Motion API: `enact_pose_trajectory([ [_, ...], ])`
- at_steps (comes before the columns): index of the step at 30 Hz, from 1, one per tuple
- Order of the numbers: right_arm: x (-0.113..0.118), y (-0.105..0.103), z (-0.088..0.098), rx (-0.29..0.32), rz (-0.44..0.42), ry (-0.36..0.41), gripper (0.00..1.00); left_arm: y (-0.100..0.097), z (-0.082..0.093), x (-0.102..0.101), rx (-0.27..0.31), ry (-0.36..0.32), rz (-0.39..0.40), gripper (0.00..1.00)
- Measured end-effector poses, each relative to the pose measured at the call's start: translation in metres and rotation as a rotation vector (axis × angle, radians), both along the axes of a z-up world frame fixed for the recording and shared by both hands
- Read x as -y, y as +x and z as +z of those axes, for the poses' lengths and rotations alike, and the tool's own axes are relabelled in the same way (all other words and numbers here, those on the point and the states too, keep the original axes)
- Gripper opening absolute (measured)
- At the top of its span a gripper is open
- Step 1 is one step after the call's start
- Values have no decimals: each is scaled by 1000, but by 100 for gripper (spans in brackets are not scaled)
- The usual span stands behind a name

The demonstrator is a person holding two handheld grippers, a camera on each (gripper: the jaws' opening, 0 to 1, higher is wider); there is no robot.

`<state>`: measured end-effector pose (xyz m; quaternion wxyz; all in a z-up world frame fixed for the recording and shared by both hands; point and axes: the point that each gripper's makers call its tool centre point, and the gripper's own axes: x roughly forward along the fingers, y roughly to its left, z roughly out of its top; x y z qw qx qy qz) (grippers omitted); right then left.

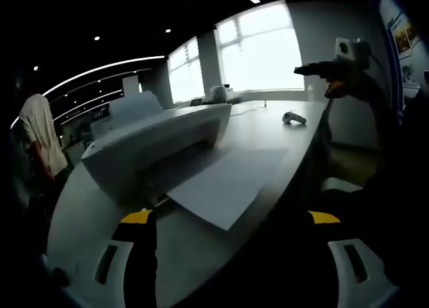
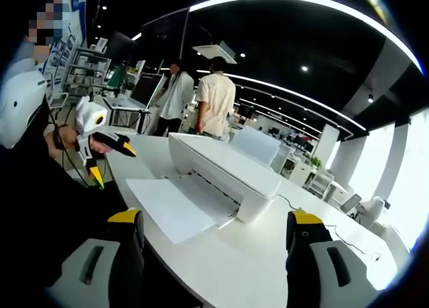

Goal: Remove the paper from the printer output slot and place it on top of the printer

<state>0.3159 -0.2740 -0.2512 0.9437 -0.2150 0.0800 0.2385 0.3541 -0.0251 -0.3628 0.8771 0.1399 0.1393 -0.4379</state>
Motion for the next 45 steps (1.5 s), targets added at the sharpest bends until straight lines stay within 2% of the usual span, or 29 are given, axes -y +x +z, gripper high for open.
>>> enact_pose_trajectory([
  [45, 2, -1, 2, 7, -6, -5, 83, 1, 3, 2, 19, 13, 1, 93],
])
